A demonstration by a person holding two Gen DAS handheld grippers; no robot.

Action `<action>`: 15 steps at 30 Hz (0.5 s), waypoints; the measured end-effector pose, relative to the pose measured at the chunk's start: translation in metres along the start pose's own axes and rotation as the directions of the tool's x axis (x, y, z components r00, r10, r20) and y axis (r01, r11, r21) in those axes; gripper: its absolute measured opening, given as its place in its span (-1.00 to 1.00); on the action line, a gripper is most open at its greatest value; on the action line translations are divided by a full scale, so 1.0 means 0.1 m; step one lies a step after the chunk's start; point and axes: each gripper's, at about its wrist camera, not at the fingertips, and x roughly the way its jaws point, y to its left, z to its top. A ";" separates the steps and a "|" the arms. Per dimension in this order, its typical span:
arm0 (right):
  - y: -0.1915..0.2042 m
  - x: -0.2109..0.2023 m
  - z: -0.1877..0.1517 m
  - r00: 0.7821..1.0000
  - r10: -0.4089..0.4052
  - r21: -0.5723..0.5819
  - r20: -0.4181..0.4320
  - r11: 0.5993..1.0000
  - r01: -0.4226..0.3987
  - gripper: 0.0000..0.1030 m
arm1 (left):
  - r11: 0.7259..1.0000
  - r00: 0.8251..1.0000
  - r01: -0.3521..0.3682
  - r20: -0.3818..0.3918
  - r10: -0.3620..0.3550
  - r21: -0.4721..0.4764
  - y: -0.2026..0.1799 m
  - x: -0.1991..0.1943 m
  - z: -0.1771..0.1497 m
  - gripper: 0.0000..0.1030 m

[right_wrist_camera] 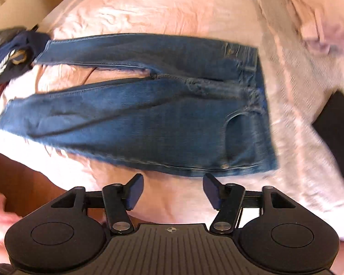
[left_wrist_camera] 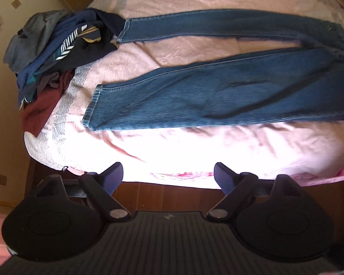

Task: Fold clothes
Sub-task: 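Open both grippers and pull back above the flat jeans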

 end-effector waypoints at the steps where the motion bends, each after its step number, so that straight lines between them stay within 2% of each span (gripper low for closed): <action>1: -0.03 -0.05 -0.05 1.000 -0.008 -0.020 0.001 1.000 0.008 0.33 | 1.000 1.000 0.006 0.006 -0.006 -0.015 -0.08 -0.08 -0.03 0.67; 3: -0.08 -0.14 -0.14 1.000 -0.016 -0.038 -0.006 0.999 0.016 0.42 | 0.999 1.000 0.019 0.018 -0.019 -0.030 -0.22 -0.21 -0.07 0.67; 8: -0.12 -0.31 -0.32 1.000 -0.006 -0.060 -0.014 0.998 0.005 0.44 | 0.999 0.998 0.031 0.050 -0.030 -0.017 -0.45 -0.42 -0.09 0.68; 15: 0.06 -0.49 -0.33 0.999 0.042 -0.096 0.028 0.995 -0.039 0.45 | 0.999 0.993 0.038 0.114 -0.034 -0.035 -0.45 -0.70 -0.01 0.68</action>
